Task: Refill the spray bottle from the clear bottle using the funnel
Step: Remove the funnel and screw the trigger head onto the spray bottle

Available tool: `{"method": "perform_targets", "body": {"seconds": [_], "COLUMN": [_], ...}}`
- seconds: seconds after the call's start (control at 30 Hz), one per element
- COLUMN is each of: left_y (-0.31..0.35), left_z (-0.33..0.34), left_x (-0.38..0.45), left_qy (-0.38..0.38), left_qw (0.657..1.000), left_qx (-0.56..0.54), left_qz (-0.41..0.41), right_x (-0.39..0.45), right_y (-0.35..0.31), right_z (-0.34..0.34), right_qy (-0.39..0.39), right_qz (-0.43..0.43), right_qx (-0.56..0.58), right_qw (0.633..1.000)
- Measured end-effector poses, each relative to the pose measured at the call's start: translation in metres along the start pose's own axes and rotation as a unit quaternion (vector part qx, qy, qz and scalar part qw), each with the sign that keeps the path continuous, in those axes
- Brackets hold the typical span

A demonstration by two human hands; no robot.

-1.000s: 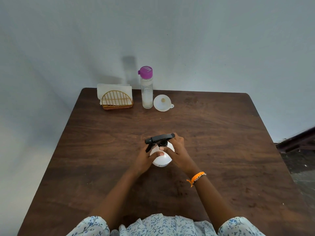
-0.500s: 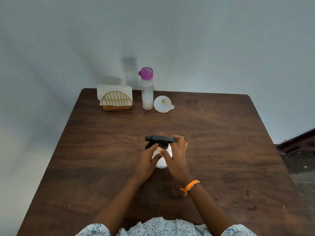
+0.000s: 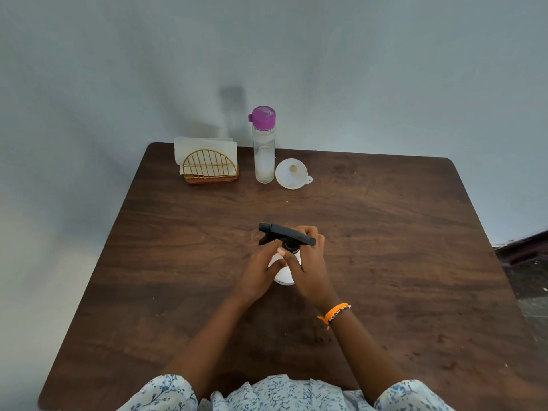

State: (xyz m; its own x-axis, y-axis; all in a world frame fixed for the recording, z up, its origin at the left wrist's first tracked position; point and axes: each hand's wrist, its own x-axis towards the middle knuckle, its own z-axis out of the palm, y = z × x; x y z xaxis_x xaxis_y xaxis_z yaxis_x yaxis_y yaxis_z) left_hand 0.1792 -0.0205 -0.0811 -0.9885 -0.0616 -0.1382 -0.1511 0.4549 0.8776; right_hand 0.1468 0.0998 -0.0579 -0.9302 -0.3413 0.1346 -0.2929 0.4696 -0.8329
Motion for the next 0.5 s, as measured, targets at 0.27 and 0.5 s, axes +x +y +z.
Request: {"method": "perform_targets", "body": {"seconds": [0.27, 0.5], "left_y": [0.004, 0.024], "left_z": [0.009, 0.015], "left_x": [-0.01, -0.022], "left_qy": [0.036, 0.041], "left_qw": [0.999, 0.999], "left_qx": [0.003, -0.017], "left_qz": [-0.005, 0.003], "right_x": [-0.003, -0.007], "right_y": [-0.001, -0.006], "right_z": [0.006, 0.0], "right_qy": [0.023, 0.035], "right_qz": [-0.006, -0.003], "right_qx": [-0.032, -0.002], "right_qw": [0.999, 0.999]}}
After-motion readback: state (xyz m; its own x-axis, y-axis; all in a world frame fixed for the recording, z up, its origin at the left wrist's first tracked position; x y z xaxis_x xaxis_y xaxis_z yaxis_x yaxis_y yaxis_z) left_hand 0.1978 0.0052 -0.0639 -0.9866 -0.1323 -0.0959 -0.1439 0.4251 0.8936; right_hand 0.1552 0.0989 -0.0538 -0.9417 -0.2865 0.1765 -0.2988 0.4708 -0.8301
